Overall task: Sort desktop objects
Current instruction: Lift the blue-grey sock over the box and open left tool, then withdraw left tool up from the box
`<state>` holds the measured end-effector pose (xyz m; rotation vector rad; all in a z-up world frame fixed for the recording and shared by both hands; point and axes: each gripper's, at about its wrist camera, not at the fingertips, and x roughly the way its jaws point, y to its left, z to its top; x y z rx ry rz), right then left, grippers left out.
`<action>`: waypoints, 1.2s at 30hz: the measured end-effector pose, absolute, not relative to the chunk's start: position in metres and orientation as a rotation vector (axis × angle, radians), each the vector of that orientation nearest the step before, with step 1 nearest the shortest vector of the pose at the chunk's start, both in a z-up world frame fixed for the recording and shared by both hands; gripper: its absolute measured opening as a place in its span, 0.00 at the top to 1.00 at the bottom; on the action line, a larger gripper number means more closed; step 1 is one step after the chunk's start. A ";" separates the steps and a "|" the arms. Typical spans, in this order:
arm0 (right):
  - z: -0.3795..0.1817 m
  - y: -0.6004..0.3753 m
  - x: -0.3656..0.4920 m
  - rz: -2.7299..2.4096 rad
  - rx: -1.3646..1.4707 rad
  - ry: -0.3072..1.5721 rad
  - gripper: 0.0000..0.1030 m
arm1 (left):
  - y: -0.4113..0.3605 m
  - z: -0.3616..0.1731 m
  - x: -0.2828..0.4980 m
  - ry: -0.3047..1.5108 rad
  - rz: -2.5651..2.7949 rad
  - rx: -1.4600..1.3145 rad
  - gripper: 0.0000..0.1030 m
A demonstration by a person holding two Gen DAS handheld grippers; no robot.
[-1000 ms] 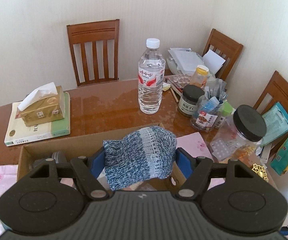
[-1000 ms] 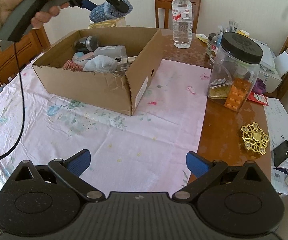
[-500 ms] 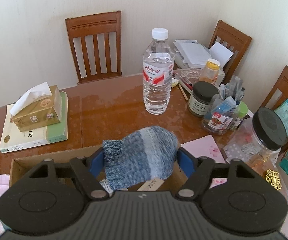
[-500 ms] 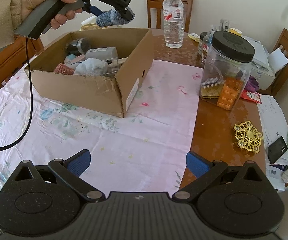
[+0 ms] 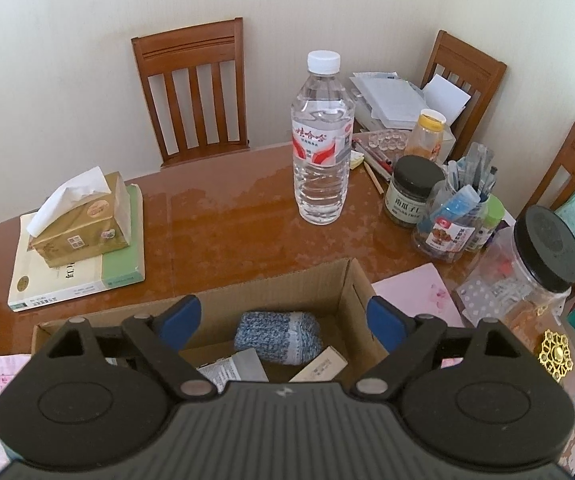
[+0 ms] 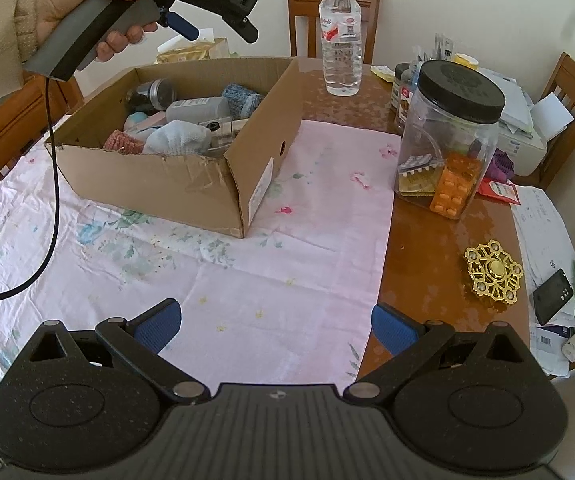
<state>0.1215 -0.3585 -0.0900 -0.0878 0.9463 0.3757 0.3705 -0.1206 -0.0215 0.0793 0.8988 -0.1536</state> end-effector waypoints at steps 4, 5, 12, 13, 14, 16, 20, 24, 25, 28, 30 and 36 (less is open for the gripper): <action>-0.089 -0.358 0.119 0.382 -0.092 0.942 0.00 | -0.121 -0.019 0.362 0.897 -0.152 0.106 0.12; -0.088 -0.357 0.119 0.384 -0.094 0.941 0.00 | -0.121 -0.018 0.359 0.896 -0.153 0.114 0.12; -0.085 -0.351 0.115 0.386 -0.096 0.938 0.00 | -0.114 -0.011 0.332 0.888 -0.153 0.143 0.12; -0.084 -0.350 0.115 0.383 -0.095 0.935 0.00 | -0.112 -0.010 0.328 0.887 -0.156 0.146 0.12; -0.082 -0.348 0.114 0.379 -0.094 0.932 0.00 | -0.109 -0.009 0.323 0.883 -0.160 0.150 0.12; -0.080 -0.343 0.113 0.366 -0.095 0.928 0.00 | -0.103 -0.008 0.313 0.871 -0.164 0.155 0.07; -0.076 -0.333 0.110 0.335 -0.089 0.930 0.00 | -0.089 -0.005 0.291 0.841 -0.173 0.153 0.05; -0.070 -0.319 0.107 0.310 -0.103 0.924 0.00 | -0.076 -0.005 0.270 0.830 -0.186 0.169 0.05; -0.068 -0.315 0.106 0.302 -0.105 0.922 0.00 | -0.073 -0.006 0.265 0.827 -0.192 0.173 0.05; -0.065 -0.305 0.106 0.289 -0.108 0.925 0.00 | -0.065 -0.006 0.250 0.810 -0.194 0.188 0.05; -0.064 -0.298 0.106 0.282 -0.112 0.927 0.00 | -0.061 -0.006 0.242 0.797 -0.194 0.201 0.05; -0.059 -0.281 0.106 0.267 -0.117 0.933 0.00 | -0.045 -0.007 0.218 0.776 -0.182 0.190 0.05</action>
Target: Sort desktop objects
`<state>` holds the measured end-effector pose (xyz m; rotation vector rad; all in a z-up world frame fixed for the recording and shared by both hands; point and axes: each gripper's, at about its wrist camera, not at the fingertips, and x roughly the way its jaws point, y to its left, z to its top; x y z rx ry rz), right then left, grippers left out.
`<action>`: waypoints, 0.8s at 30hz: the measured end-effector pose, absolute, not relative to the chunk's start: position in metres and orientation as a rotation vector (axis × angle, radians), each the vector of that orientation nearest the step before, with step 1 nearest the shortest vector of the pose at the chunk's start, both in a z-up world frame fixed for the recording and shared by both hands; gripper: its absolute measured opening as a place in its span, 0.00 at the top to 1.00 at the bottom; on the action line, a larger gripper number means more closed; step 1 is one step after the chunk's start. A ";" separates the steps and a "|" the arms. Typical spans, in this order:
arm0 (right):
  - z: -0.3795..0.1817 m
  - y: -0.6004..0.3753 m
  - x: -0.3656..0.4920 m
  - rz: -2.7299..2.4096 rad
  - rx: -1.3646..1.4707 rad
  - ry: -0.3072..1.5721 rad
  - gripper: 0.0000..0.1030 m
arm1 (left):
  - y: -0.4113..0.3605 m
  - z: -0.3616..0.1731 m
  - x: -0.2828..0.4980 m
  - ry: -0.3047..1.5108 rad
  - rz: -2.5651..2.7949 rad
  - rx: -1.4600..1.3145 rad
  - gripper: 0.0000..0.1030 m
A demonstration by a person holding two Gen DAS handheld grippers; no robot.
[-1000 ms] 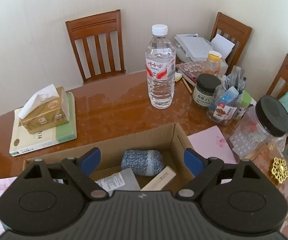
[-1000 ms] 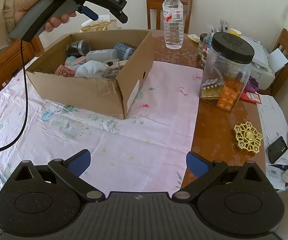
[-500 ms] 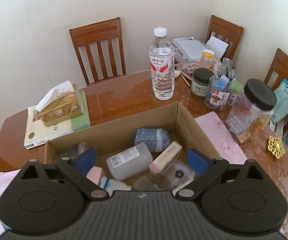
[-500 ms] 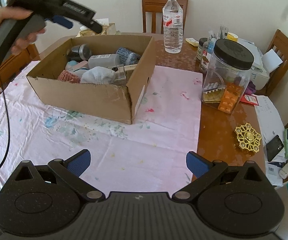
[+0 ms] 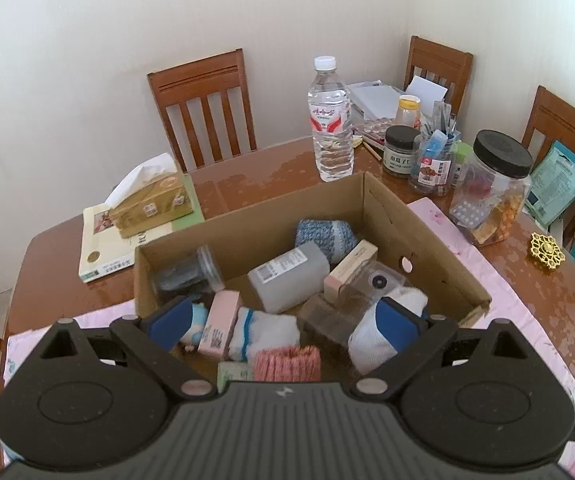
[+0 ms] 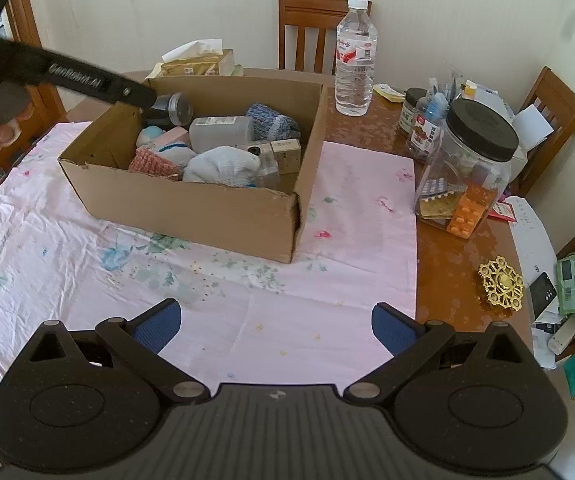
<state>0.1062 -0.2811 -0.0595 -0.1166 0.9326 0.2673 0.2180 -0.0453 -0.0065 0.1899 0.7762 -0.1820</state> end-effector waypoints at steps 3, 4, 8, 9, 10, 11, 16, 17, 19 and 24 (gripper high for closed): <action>-0.056 -0.274 0.107 0.257 -0.121 0.933 0.00 | -0.038 -0.007 0.206 0.763 -0.175 0.171 0.05; -0.054 -0.271 0.109 0.253 -0.121 0.934 0.00 | -0.036 -0.008 0.201 0.760 -0.171 0.166 0.05; -0.049 -0.265 0.113 0.230 -0.114 0.942 0.00 | -0.031 -0.012 0.185 0.753 -0.158 0.163 0.05; -0.048 -0.264 0.114 0.224 -0.110 0.947 0.00 | -0.030 -0.014 0.182 0.757 -0.153 0.162 0.05; -0.047 -0.263 0.115 0.218 -0.106 0.950 0.00 | -0.028 -0.015 0.178 0.765 -0.148 0.157 0.05; -0.045 -0.260 0.115 0.210 -0.104 0.953 0.00 | -0.027 -0.016 0.175 0.772 -0.147 0.149 0.05; -0.038 -0.251 0.119 0.196 -0.103 0.957 0.00 | -0.018 -0.022 0.160 0.802 -0.126 0.084 0.05; -0.037 -0.249 0.120 0.195 -0.107 0.956 0.00 | -0.018 -0.024 0.157 0.812 -0.118 0.074 0.05; -0.034 -0.244 0.121 0.197 -0.115 0.952 0.00 | -0.017 -0.026 0.153 0.826 -0.097 0.068 0.05; -0.025 -0.232 0.122 0.208 -0.132 0.933 0.00 | -0.016 -0.023 0.146 0.829 -0.059 0.055 0.05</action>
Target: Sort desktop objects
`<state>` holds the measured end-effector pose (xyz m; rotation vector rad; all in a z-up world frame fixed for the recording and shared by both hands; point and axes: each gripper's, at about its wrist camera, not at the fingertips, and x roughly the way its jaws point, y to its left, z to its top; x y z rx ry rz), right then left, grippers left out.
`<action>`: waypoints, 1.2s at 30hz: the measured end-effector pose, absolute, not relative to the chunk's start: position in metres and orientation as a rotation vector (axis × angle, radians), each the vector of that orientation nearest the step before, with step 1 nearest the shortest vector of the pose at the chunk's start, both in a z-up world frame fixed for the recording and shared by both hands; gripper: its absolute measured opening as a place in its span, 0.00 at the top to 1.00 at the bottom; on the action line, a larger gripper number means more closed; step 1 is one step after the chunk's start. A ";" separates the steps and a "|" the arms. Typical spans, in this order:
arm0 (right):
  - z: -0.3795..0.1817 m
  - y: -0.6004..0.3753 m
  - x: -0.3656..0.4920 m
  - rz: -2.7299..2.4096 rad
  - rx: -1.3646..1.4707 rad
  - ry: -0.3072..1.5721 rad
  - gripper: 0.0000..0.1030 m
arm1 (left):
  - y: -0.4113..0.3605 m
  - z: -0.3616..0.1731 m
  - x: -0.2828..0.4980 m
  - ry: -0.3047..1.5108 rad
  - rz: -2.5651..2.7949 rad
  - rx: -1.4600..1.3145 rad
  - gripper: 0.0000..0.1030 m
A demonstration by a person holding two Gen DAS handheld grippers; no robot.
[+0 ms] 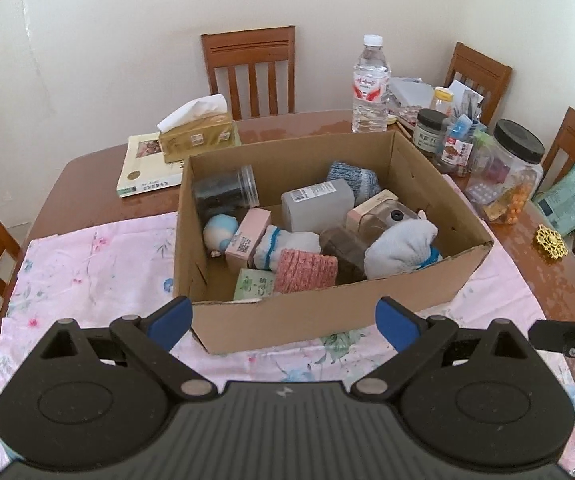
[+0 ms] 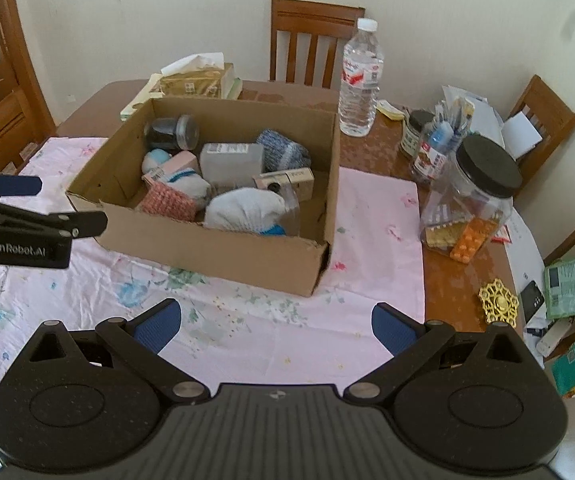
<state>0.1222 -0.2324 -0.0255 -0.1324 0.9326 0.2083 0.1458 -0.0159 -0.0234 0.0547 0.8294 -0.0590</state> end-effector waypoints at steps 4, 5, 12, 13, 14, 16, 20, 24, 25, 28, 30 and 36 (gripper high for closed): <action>-0.022 -0.227 0.124 0.207 -0.134 0.928 0.00 | -0.017 -0.019 0.139 0.817 -0.051 0.054 0.05; -0.021 -0.225 0.125 0.206 -0.134 0.929 0.00 | -0.017 -0.018 0.137 0.815 -0.048 0.058 0.05; -0.017 -0.219 0.127 0.208 -0.135 0.924 0.00 | -0.015 -0.017 0.133 0.823 -0.030 0.059 0.05; -0.016 -0.218 0.127 0.209 -0.134 0.922 0.00 | -0.014 -0.017 0.133 0.827 -0.030 0.052 0.05; -0.016 -0.217 0.127 0.209 -0.134 0.922 0.00 | -0.013 -0.017 0.133 0.832 -0.027 0.045 0.05; -0.015 -0.215 0.128 0.209 -0.135 0.922 0.00 | -0.011 -0.018 0.134 0.845 -0.023 0.033 0.05; -0.014 -0.213 0.129 0.208 -0.134 0.920 0.00 | -0.007 -0.019 0.137 0.868 -0.007 0.016 0.05; -0.014 -0.213 0.129 0.208 -0.133 0.919 0.00 | -0.004 -0.020 0.138 0.877 -0.009 0.001 0.05; -0.013 -0.212 0.129 0.206 -0.133 0.920 0.00 | -0.004 -0.020 0.138 0.878 -0.011 -0.003 0.05; -0.013 -0.212 0.129 0.207 -0.132 0.919 0.00 | -0.003 -0.020 0.138 0.880 -0.012 -0.008 0.05; -0.013 -0.212 0.129 0.206 -0.134 0.919 0.00 | -0.003 -0.021 0.139 0.884 -0.017 -0.012 0.05; -0.012 -0.211 0.129 0.202 -0.131 0.922 0.00 | -0.002 -0.022 0.139 0.891 -0.028 -0.025 0.05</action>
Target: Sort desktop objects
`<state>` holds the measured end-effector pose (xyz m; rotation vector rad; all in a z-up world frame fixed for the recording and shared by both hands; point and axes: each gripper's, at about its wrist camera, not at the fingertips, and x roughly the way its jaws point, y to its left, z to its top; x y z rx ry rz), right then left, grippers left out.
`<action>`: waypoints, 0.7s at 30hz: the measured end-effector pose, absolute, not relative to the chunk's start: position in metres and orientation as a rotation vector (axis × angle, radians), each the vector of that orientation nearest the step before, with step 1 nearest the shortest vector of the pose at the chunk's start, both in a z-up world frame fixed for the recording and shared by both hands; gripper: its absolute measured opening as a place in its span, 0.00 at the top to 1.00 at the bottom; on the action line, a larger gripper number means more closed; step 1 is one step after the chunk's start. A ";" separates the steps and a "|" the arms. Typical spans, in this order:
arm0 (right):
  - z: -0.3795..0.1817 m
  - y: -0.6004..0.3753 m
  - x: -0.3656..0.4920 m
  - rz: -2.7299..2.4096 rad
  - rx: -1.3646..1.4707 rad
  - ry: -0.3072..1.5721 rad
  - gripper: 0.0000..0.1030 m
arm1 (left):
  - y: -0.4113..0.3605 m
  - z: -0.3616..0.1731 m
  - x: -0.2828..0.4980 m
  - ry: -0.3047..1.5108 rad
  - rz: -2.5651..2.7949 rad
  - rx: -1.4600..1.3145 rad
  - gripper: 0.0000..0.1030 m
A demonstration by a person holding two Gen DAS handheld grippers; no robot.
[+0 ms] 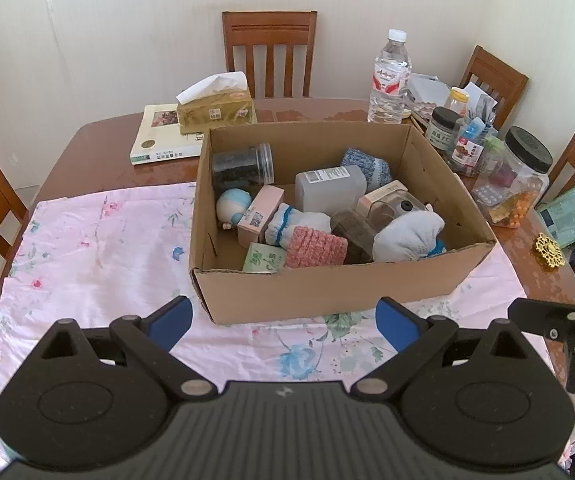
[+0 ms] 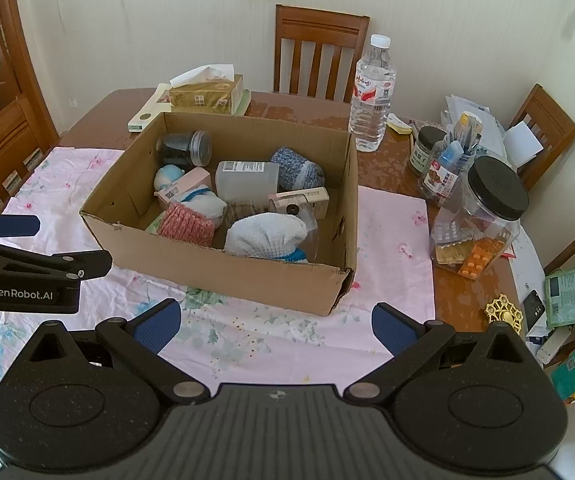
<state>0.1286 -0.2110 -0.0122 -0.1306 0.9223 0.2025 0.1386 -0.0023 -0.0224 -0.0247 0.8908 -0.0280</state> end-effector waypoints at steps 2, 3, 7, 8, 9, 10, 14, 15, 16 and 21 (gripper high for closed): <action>-0.012 -0.211 0.129 0.203 -0.130 0.923 0.00 | -0.002 -0.022 0.138 0.892 -0.031 -0.026 0.05; -0.012 -0.210 0.128 0.203 -0.131 0.923 0.00 | -0.002 -0.022 0.138 0.890 -0.031 -0.026 0.05; -0.013 -0.210 0.127 0.204 -0.130 0.922 0.00 | -0.001 -0.021 0.137 0.890 -0.037 -0.040 0.05; -0.013 -0.209 0.127 0.203 -0.131 0.921 0.00 | 0.000 -0.021 0.137 0.891 -0.039 -0.041 0.05; -0.013 -0.209 0.127 0.202 -0.130 0.921 0.00 | 0.000 -0.020 0.136 0.891 -0.040 -0.042 0.05; -0.013 -0.209 0.127 0.204 -0.130 0.921 0.00 | 0.000 -0.020 0.136 0.891 -0.041 -0.043 0.05; -0.013 -0.209 0.127 0.203 -0.130 0.921 0.00 | 0.001 -0.019 0.135 0.885 -0.047 -0.052 0.05; -0.013 -0.209 0.127 0.204 -0.130 0.922 0.00 | 0.002 -0.019 0.135 0.884 -0.047 -0.052 0.05; -0.013 -0.209 0.126 0.204 -0.130 0.921 0.00 | 0.001 -0.019 0.135 0.883 -0.046 -0.052 0.05; -0.013 -0.208 0.126 0.202 -0.127 0.923 0.00 | 0.002 -0.017 0.135 0.881 -0.045 -0.050 0.05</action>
